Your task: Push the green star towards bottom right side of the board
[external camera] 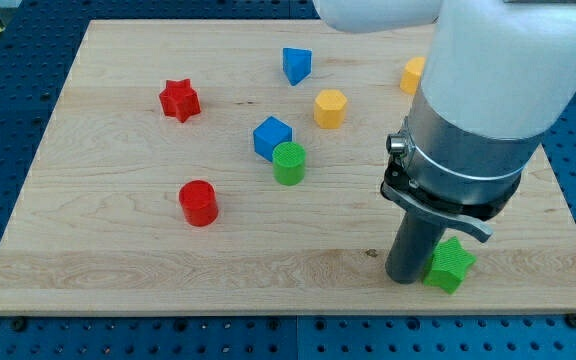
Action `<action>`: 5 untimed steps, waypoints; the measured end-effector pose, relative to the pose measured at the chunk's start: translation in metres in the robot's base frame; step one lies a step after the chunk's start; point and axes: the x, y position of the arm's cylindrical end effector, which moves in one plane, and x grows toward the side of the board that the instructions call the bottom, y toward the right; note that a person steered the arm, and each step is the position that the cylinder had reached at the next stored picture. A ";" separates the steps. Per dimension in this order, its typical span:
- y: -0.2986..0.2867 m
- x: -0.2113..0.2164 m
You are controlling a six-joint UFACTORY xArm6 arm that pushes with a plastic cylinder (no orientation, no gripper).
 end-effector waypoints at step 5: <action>0.050 0.006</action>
